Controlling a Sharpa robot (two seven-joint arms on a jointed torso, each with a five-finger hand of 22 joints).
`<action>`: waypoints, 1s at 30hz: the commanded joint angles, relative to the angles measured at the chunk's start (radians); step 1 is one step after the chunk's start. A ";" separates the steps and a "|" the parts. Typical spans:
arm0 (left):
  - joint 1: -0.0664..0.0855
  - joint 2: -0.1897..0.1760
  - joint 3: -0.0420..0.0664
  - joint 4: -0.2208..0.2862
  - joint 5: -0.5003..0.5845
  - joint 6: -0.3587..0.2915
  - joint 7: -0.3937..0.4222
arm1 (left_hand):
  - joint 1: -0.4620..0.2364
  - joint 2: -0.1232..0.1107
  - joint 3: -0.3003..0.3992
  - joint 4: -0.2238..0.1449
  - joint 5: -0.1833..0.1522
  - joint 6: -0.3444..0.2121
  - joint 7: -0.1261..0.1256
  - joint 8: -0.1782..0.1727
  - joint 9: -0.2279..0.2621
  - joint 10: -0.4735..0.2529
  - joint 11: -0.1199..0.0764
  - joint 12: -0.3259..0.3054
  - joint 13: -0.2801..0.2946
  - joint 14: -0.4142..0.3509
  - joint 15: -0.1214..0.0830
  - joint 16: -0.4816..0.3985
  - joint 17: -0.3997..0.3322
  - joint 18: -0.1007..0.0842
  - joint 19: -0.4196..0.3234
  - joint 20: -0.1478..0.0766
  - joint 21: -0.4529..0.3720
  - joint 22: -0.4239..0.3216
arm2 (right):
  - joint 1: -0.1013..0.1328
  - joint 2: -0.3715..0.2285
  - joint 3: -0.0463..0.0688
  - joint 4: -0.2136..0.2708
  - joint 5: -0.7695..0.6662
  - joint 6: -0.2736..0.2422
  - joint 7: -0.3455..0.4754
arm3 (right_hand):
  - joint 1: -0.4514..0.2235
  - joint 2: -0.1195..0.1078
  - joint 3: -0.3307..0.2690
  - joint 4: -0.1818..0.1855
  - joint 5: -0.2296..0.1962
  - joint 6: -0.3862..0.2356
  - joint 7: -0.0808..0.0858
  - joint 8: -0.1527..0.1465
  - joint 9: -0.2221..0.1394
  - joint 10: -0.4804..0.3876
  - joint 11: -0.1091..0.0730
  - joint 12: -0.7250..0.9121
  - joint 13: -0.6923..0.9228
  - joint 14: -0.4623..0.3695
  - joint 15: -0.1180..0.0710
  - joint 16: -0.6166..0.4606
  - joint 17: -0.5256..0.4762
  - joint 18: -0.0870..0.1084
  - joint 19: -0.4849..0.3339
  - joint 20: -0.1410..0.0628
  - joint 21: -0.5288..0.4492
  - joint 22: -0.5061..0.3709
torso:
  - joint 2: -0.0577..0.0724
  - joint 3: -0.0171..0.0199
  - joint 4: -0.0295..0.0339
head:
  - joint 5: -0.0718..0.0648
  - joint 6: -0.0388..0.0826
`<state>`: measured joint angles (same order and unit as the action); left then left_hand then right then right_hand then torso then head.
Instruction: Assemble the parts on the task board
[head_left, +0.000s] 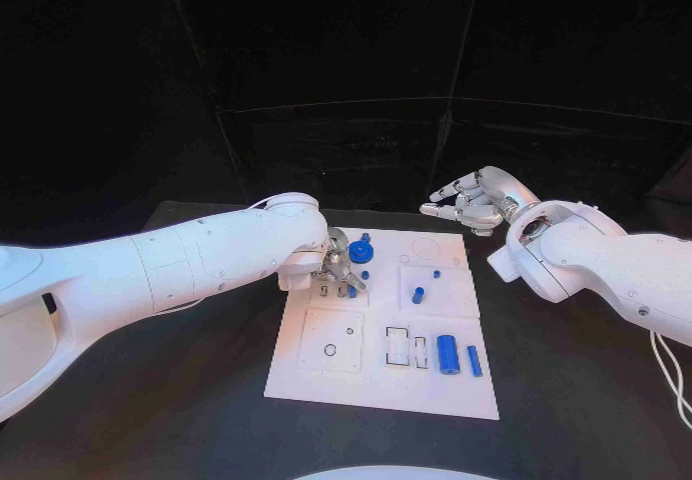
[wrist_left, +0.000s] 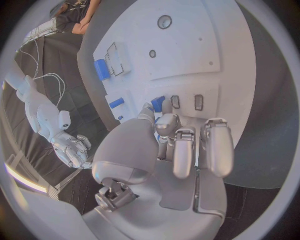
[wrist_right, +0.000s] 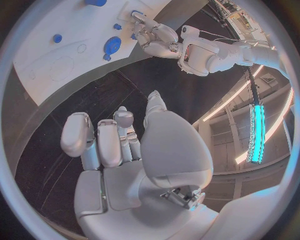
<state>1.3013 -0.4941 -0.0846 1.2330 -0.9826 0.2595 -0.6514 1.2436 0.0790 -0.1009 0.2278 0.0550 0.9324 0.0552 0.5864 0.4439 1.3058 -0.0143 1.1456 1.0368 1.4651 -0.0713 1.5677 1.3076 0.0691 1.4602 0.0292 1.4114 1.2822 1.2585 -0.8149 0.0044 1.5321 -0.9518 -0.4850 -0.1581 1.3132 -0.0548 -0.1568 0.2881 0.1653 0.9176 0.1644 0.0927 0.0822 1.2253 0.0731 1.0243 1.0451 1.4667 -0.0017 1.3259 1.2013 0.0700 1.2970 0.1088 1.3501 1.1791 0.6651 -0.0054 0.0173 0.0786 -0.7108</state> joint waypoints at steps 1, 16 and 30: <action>0.002 0.002 0.000 0.000 -0.006 0.019 0.003 | 0.025 0.008 0.013 -0.016 -0.001 -0.009 0.001 0.007 0.003 -0.007 -0.003 0.005 0.001 0.106 -0.009 0.003 0.263 -0.015 0.027 -0.001 0.007 0.002 | 0.003 0.003 0.001 -0.001 -0.005 0.009 -0.002 | -0.002 0.009 -0.005 0.001 0.008 -0.003 -0.003 0.007 0.002 -0.006 0.002 -0.006 -0.001 0.025 0.000 -0.004 -0.002 0.020 -0.005 0.001 -0.006 -0.002 | 0.000 0.0000 -0.0006 | 0.001 -0.003; 0.002 -0.010 0.000 0.012 -0.006 -0.034 0.017 | 0.069 -0.073 0.548 -0.164 0.056 -0.047 0.005 0.012 0.035 -0.005 -0.007 -0.021 -0.007 0.106 -0.007 0.003 0.263 -0.015 0.026 -0.003 0.005 0.011 | 0.002 0.011 0.001 -0.013 -0.004 0.015 -0.001 | -0.002 0.013 -0.007 0.000 0.017 -0.003 -0.003 0.008 0.002 -0.005 0.002 -0.005 -0.002 0.026 0.000 -0.005 -0.001 0.021 -0.005 0.001 -0.007 -0.003 | 0.000 -0.0003 -0.0001 | 0.003 -0.010; 0.000 -0.094 0.000 0.080 -0.001 -0.157 0.055 | -0.038 -0.132 0.742 -0.206 0.050 -0.054 -0.001 0.056 0.079 0.017 -0.008 0.003 0.017 0.106 -0.014 0.003 0.263 -0.017 0.031 -0.006 0.010 0.025 | 0.002 0.023 0.001 -0.029 -0.002 0.014 0.002 | -0.002 0.016 -0.008 0.000 0.023 -0.004 -0.003 0.009 0.002 -0.004 0.002 -0.005 -0.003 0.026 0.000 -0.006 -0.002 0.021 -0.005 0.001 -0.008 -0.004 | 0.000 0.0005 0.0029 | 0.001 -0.015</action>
<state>1.3014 -0.5850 -0.0849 1.3060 -0.9825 0.1649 -0.6231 1.2158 -0.0531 0.4832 0.1738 0.1079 0.8840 0.0568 0.6356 0.5216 1.3135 -0.0216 1.1424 1.0530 1.4652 -0.0857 1.5677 1.3075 0.0691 1.4643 0.0250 1.4153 1.3062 1.2584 -0.7925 0.0041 1.5027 -0.9519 -0.4763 -0.1609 1.3118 -0.0455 -0.1567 0.2882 0.1842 0.9176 0.1644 0.0969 0.0828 1.2253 0.0732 1.0245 1.0433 1.4667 -0.0017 1.3261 1.2007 0.0699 1.2970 0.1088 1.3467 1.1763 0.6648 -0.0044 0.0184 0.0794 -0.7241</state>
